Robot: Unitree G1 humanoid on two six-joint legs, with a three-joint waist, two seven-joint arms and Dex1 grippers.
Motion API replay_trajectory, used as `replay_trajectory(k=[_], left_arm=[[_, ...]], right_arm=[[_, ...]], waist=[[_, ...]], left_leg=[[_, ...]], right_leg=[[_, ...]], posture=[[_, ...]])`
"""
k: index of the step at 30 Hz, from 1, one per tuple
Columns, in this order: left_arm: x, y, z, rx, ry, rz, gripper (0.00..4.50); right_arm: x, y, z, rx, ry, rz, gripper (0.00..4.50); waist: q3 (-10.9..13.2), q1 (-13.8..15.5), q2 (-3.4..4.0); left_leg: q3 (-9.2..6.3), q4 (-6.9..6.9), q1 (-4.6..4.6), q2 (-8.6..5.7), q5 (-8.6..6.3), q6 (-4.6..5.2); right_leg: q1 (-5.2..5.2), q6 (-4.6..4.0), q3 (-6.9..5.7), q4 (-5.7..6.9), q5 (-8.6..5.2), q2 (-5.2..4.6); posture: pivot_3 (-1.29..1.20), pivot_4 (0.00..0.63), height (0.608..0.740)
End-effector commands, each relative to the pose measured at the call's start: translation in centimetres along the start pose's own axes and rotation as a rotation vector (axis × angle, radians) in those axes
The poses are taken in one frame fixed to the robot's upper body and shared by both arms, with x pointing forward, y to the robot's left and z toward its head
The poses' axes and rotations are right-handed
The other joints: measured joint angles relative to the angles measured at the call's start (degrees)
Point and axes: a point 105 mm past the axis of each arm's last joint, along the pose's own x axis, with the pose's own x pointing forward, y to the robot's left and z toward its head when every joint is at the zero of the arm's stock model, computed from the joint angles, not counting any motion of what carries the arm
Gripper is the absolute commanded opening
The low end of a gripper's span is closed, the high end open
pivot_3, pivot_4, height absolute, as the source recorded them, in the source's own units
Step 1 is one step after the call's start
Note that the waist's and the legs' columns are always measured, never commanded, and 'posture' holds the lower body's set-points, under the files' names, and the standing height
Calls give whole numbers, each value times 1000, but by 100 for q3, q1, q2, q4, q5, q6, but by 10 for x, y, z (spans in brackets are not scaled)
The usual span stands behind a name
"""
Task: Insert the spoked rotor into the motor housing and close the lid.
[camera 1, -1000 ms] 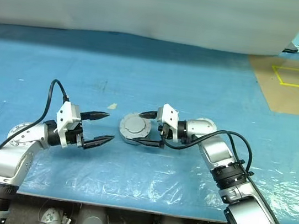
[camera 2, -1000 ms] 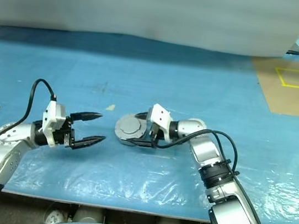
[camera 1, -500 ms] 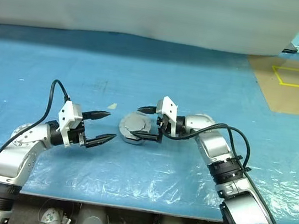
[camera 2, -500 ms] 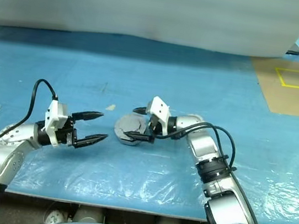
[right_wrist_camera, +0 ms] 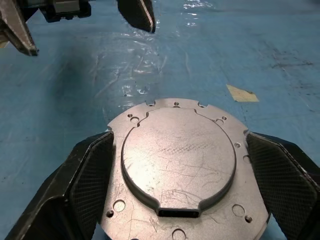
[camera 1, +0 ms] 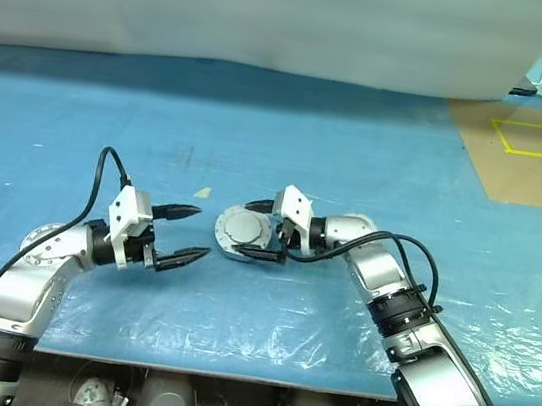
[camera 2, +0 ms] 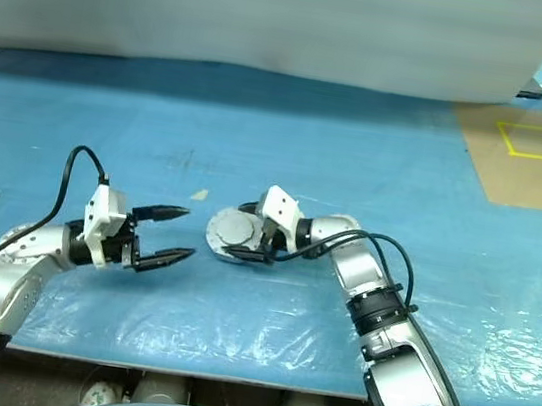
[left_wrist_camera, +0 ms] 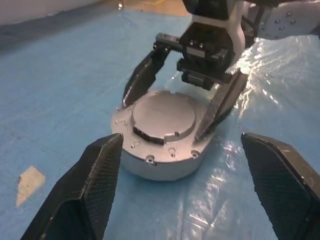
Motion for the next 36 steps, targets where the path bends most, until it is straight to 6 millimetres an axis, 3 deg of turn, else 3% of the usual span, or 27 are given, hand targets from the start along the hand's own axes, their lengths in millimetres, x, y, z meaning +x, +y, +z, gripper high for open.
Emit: replay_trajectory(k=[1,2,16,26,36], left_arm=[[-2,-6,2,50,13,-27,3981],[-2,-6,1,48,14,-25,3981],[-3,-2,0,53,13,-17,3981],[0,-2,-1,59,10,-34,3981],[6,1,0,66,4,-47,3981]], right_arm=[[1,-2,-1,-14,8,-26,3191],[1,-2,-2,-14,14,-28,2926],[-2,-7,-10,70,95,-56,2918],[-11,-2,9,143,-9,-7,2918],[-6,-3,1,114,31,-39,2918]], waist=[[0,1,0],[0,2,0],[0,4,0],[0,22,0],[0,14,0]], left_leg=[[0,0,1,0,0,0],[0,0,1,1,0,0],[1,0,6,0,0,1],[1,0,1,0,0,0],[1,-5,2,0,0,0]], right_leg=[[0,0,0,0,0,0],[0,0,0,1,0,0],[1,-1,3,4,-1,0],[1,-1,1,-1,0,-1],[0,-1,0,0,-1,0]], posture=[[0,150,740],[0,150,740],[0,150,740],[0,150,740],[0,150,740]])
